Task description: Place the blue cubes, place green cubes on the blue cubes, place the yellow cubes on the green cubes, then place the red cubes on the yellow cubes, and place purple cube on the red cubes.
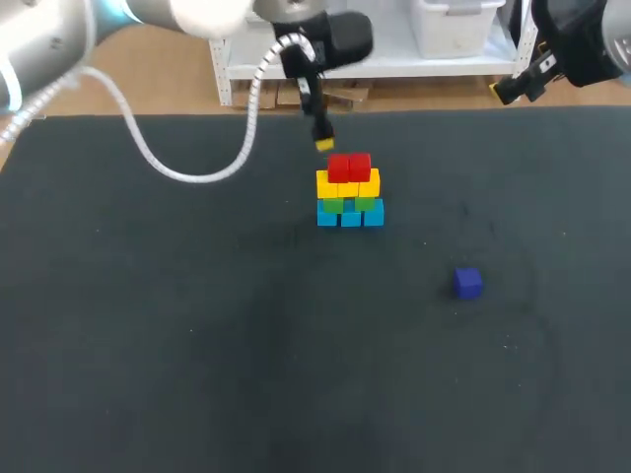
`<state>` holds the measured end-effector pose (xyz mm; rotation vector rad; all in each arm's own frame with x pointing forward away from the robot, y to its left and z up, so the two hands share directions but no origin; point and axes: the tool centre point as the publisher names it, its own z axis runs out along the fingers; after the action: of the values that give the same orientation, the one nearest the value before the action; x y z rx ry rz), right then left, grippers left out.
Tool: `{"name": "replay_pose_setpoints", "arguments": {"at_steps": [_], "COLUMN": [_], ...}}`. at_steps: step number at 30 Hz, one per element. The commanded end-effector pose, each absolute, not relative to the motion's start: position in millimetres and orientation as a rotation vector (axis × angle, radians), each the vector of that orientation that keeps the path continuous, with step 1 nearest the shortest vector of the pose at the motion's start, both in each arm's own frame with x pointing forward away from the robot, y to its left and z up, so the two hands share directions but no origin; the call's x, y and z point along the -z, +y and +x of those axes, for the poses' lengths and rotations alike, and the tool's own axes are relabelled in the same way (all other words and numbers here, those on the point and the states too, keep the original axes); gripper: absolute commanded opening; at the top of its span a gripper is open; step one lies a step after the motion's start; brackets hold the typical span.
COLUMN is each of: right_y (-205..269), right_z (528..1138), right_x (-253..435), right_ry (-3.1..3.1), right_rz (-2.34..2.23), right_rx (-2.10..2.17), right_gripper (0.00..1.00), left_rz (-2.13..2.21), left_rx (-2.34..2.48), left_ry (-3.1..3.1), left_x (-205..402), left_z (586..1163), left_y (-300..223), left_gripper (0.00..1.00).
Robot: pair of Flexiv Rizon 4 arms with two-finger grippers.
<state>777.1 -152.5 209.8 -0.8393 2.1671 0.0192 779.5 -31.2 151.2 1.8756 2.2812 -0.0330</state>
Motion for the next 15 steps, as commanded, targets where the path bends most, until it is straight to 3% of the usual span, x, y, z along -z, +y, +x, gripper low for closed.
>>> {"name": "replay_pose_setpoints", "arguments": {"at_steps": [1,15], "right_y": [-151.7,-151.7], "right_z": [775.9,775.9], "right_x": [-208.2,-208.2], "right_ry": [2.161,2.161], "right_rz": [-0.832,-0.832], "right_rx": [-0.013,-0.013], "right_gripper": [1.00,1.00], "left_rz": [1.650,1.067], "left_rx": [0.011,-0.193], "left_ry": [2.189,2.152], "left_x": [-178.8,-228.3], "left_z": [749.9,725.9], "left_y": [17.6,100.2], "left_gripper": [1.00,1.00]}}
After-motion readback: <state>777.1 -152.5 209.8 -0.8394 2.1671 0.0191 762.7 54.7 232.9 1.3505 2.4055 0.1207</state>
